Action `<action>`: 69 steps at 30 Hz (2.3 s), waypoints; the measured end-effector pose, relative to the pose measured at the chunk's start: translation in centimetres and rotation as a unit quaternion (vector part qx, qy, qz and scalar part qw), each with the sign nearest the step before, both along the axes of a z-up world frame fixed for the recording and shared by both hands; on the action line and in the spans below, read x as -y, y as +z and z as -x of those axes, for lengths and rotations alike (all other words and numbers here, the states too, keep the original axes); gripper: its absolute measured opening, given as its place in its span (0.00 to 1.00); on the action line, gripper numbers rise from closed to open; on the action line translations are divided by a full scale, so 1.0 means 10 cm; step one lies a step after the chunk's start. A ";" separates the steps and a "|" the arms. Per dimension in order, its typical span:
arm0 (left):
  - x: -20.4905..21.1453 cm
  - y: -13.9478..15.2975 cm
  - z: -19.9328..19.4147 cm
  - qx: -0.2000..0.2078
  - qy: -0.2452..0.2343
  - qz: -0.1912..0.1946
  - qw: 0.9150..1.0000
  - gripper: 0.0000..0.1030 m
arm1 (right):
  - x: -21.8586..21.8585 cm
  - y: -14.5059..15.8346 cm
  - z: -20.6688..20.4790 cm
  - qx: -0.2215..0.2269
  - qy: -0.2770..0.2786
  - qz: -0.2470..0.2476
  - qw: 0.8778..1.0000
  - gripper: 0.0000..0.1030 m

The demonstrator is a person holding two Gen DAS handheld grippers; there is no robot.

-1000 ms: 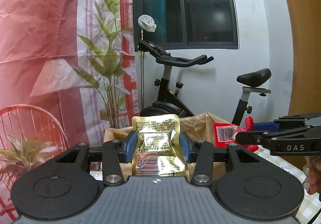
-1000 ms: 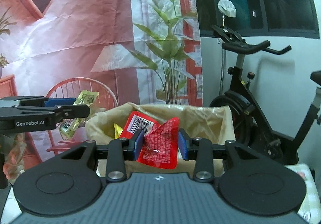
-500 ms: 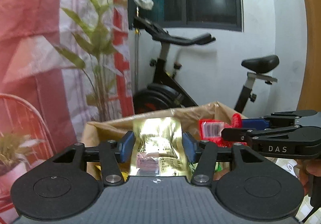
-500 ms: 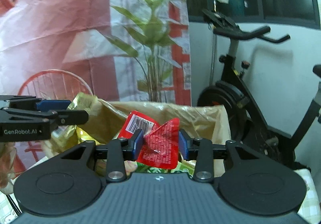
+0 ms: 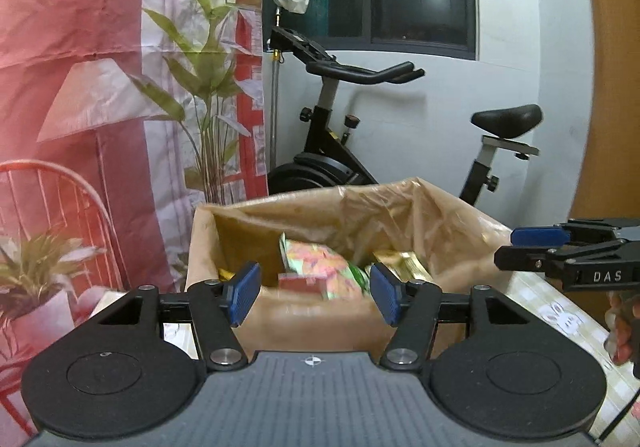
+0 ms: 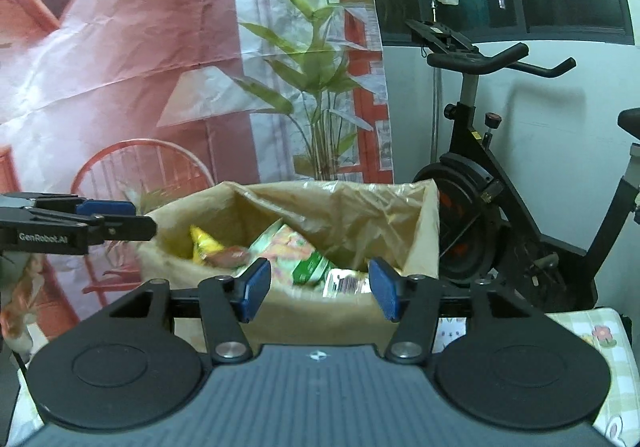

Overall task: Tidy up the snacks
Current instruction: 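Move both tools back down to the cracker pack, then grasp the cracker pack with both grippers together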

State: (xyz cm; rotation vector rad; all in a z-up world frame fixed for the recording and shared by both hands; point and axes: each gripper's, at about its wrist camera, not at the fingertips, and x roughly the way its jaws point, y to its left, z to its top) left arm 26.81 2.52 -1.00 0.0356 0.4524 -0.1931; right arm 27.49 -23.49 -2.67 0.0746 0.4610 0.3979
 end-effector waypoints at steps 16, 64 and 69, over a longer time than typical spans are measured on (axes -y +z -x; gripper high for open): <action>0.25 -1.05 0.00 -0.123 -0.034 0.033 0.991 0.61 | 0.13 -0.92 0.45 -0.091 0.004 0.022 0.996 0.56; 0.33 -1.31 0.32 -0.083 -0.052 0.115 0.989 0.33 | -0.12 -0.86 0.82 -0.088 -0.017 -0.070 0.994 0.25; 0.27 -0.86 0.30 -0.026 -0.050 0.115 0.992 0.33 | -0.17 -0.41 0.76 -0.041 -0.006 -0.069 0.997 0.25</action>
